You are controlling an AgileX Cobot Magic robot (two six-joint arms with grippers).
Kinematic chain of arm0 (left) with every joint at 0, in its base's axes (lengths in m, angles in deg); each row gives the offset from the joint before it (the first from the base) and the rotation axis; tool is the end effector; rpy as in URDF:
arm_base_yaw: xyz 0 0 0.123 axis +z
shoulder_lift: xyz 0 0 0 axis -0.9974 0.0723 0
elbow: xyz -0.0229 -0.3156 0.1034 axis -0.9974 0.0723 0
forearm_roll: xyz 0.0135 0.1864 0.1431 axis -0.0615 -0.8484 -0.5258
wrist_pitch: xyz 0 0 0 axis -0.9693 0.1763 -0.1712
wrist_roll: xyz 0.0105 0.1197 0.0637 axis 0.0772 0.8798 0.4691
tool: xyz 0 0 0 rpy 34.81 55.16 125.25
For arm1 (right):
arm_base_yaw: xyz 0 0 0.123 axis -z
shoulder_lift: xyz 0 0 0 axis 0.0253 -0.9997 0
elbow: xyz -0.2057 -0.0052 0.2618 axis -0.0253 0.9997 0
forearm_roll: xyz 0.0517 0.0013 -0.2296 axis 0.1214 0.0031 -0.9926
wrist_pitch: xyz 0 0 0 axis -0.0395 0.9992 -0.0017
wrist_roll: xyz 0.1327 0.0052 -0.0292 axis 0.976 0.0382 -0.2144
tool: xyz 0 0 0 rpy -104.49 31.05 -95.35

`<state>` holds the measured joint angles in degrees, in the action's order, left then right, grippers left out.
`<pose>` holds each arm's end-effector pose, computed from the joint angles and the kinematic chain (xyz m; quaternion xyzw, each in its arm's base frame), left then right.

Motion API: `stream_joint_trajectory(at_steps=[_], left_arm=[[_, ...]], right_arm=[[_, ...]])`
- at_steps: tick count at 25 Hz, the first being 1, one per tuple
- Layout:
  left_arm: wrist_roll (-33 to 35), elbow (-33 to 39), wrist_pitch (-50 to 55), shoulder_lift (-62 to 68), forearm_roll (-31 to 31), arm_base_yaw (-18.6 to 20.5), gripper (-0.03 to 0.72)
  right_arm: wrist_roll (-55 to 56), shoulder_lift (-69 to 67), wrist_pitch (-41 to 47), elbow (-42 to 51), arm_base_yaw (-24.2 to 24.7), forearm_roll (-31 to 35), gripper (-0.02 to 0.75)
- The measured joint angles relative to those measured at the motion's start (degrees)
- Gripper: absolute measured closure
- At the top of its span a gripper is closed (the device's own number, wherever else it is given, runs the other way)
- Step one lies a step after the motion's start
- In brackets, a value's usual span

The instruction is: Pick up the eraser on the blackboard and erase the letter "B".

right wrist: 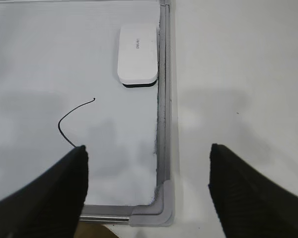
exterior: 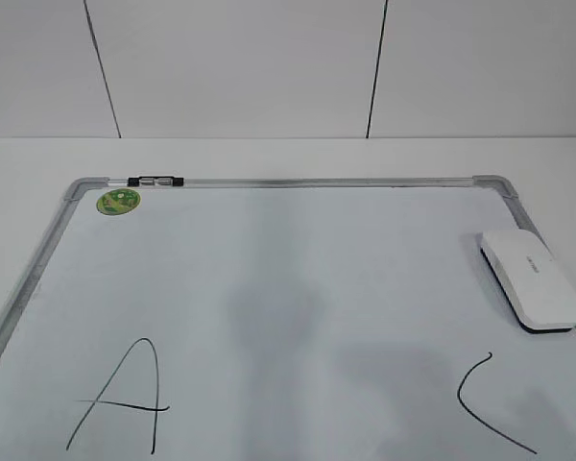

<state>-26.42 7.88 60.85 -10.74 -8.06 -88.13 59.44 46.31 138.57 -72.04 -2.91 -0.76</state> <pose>-0.0334 -0.0062 0.2498 0.0682 0.8633 -0.0128 0.4999 -0.0391 -0.0065 0.2363 -0.0210 0.8768 0.0105 0.4803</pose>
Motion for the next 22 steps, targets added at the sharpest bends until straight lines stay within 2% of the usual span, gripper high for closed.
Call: stream_joint_trajectory(at_steps=[22], left_arm=[[0.00, 0.22, -0.66, 0.00, -0.75, 0.00, 0.447]], right_arm=[[-2.76, 0.00, -1.36, 0.78, 0.00, 1.58, 0.153]])
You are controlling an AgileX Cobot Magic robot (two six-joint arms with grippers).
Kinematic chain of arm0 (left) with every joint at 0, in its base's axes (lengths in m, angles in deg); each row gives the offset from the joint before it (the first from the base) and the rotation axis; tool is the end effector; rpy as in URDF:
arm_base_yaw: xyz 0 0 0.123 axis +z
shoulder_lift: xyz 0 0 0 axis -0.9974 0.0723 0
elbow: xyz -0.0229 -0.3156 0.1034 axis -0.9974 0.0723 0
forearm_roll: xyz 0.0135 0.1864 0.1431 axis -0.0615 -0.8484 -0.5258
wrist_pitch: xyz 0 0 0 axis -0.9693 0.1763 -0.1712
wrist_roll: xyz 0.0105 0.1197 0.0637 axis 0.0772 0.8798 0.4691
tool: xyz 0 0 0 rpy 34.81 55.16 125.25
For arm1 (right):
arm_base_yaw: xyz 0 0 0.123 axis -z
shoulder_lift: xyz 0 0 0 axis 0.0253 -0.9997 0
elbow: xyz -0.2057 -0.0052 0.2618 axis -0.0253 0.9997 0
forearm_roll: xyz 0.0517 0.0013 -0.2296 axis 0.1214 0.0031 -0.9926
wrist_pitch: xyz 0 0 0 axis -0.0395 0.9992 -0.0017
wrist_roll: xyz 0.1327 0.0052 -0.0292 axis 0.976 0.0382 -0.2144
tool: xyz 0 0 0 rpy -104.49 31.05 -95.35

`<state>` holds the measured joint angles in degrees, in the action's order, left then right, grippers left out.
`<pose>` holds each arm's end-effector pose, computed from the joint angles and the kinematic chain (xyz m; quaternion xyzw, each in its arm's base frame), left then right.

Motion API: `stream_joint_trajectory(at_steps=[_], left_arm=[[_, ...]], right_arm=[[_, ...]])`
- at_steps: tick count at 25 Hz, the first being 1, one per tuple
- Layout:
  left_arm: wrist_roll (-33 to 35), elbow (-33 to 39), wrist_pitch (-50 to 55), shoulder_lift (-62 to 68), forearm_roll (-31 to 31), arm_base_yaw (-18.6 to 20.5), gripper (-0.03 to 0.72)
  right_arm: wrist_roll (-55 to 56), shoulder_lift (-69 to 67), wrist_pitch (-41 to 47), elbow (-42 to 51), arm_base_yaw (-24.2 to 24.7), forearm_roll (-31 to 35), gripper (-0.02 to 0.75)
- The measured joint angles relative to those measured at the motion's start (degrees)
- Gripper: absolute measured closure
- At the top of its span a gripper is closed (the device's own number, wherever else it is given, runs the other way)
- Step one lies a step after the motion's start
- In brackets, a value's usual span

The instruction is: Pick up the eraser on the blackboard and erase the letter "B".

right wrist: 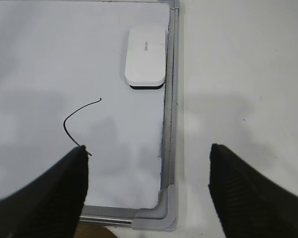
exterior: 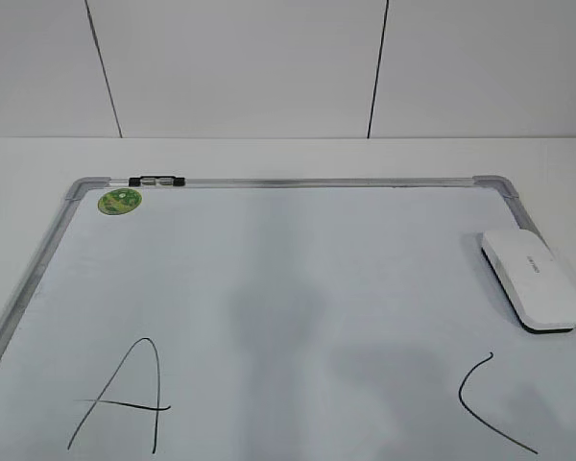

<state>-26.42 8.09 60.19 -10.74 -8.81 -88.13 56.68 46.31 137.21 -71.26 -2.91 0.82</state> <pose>-0.0322 -0.0046 0.2500 0.0673 0.8616 -0.0062 0.5031 -0.0365 -0.0028 0.2350 -0.0435 0.8736 0.0127 0.4845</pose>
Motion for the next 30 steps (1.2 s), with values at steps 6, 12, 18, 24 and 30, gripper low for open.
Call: stream_joint_trajectory(at_steps=[6, 12, 18, 24, 30], left_arm=[[0.04, 0.00, 0.00, 0.00, 0.00, 0.00, 0.447], [0.04, 0.00, 0.00, 0.00, 0.00, 0.00, 0.447], [0.04, 0.00, 0.00, 0.00, 0.00, 0.00, 0.447], [0.04, 0.00, 0.00, 0.00, 0.00, 0.00, 0.447], [0.04, 0.00, 0.00, 0.00, 0.00, 0.00, 0.447]], right_arm=[[0.00, 0.00, 0.00, 0.00, 0.00, 0.00, 0.153], [0.00, 0.00, -0.09, 0.00, 0.00, 0.00, 0.153], [-0.03, 0.00, -0.09, 0.00, 0.00, 0.00, 0.153], [-0.03, 0.00, -0.12, 0.00, 0.00, 0.00, 0.153], [-0.03, 0.00, -0.12, 0.00, 0.00, 0.00, 0.153]])
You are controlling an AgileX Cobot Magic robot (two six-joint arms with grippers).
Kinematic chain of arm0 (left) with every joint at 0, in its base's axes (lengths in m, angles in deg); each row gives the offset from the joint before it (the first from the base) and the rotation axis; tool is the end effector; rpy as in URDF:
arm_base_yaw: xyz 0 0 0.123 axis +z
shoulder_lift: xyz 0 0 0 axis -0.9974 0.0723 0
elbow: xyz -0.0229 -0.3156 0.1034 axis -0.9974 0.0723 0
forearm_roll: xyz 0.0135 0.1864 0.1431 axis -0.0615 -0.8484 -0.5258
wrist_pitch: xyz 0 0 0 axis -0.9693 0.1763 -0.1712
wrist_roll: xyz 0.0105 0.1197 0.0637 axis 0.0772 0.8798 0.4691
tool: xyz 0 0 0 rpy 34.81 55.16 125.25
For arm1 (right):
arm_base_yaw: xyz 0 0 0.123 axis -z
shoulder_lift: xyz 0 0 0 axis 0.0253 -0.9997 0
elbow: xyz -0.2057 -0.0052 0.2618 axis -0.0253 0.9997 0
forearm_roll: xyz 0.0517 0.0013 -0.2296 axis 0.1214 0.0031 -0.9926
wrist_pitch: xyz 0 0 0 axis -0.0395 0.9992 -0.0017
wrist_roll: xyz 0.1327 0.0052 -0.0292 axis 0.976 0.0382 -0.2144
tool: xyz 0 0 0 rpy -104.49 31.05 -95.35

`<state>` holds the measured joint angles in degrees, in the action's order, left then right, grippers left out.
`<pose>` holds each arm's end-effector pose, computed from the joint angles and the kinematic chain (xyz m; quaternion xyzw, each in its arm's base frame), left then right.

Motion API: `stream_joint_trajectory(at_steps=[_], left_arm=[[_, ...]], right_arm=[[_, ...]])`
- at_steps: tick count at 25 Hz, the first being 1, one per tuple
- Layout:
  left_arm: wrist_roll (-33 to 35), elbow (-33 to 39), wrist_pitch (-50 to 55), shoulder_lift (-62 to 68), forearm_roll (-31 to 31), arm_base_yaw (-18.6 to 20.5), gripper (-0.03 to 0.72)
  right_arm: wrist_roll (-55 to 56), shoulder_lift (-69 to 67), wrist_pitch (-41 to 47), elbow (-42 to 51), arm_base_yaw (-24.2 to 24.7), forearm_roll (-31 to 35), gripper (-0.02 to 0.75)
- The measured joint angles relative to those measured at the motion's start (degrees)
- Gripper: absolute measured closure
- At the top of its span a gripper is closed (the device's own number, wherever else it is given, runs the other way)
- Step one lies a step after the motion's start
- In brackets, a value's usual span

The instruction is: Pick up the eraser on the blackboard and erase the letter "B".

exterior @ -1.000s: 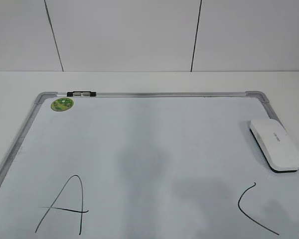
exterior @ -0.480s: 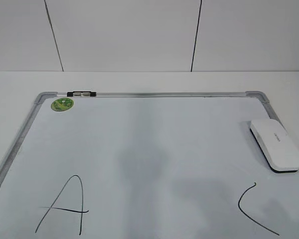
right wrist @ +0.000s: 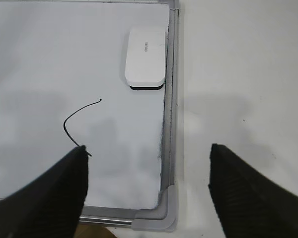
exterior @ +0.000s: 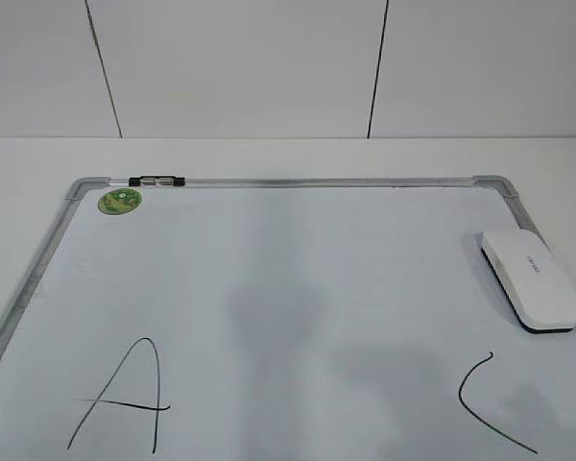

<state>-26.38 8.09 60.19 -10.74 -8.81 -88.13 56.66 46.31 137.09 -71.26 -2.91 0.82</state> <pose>-0.0322 -0.0046 0.2500 0.0676 0.8615 -0.0060 0.5031 -0.0363 -0.0028 0.2353 -0.0437 0.8731 0.0127 0.4854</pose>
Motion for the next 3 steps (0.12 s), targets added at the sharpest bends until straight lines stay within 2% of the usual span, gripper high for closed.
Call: stream_joint_trajectory(at_steps=[3], left_arm=[[0.00, 0.00, 0.00, 0.00, 0.00, 0.00, 0.447]], right_arm=[[0.00, 0.00, 0.00, 0.00, 0.00, 0.00, 0.153]])
